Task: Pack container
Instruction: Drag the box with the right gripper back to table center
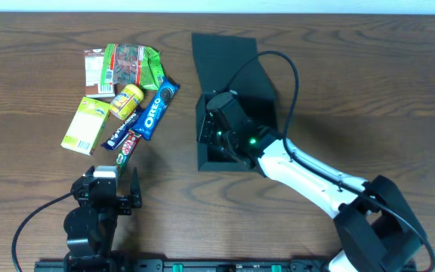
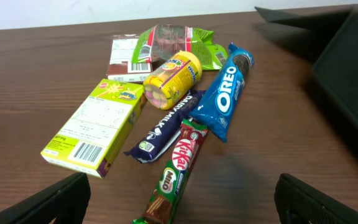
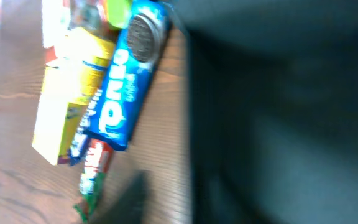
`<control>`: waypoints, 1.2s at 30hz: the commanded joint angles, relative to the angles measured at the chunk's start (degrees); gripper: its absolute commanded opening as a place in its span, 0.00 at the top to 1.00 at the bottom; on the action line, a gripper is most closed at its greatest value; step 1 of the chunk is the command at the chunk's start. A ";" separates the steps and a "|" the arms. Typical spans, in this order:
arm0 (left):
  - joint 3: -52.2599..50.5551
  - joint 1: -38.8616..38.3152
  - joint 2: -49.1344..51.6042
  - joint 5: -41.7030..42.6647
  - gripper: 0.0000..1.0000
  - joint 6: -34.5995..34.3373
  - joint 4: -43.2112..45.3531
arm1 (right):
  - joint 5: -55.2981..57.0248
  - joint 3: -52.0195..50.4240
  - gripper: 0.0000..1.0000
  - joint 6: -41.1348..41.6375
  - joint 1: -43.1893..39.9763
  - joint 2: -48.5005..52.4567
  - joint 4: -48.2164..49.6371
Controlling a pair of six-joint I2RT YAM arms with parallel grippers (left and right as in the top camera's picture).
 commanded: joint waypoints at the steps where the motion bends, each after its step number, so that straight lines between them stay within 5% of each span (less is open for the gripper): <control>1: -1.14 0.17 -0.37 0.00 0.04 -0.68 -0.31 | 0.63 0.11 0.15 1.53 1.03 0.04 1.68; 2: -1.14 0.17 -0.37 0.00 0.04 -0.68 -0.33 | 0.33 0.20 0.01 0.15 0.96 -0.22 2.03; 6: -1.14 0.17 -0.37 0.00 0.04 -0.68 -0.33 | 2.40 1.44 0.01 -12.04 -0.17 -3.85 0.44; 8: -1.14 0.17 -0.37 0.00 0.04 -0.68 -0.33 | 13.49 2.29 0.01 -17.07 -1.03 -8.48 -7.54; 11: -1.14 0.17 -0.37 0.00 0.04 -0.68 -0.31 | 23.67 2.45 0.01 -19.23 -2.89 -12.66 -17.42; 17: -1.14 0.17 -0.37 0.00 0.04 -0.68 -0.31 | 24.63 2.25 0.04 -19.34 -9.68 -10.88 -29.88; 25: -1.14 0.17 -0.37 0.00 0.04 -0.68 -0.33 | 19.47 2.16 0.42 -23.61 -11.41 -0.59 -29.70; 30: -1.14 0.17 -0.37 0.00 0.04 -0.68 -0.33 | 19.45 2.16 0.94 -23.50 -11.41 2.99 -29.29; 36: -1.14 0.17 -0.37 0.00 0.04 -0.68 -0.33 | 19.45 2.16 0.98 -20.68 -11.76 3.04 -24.20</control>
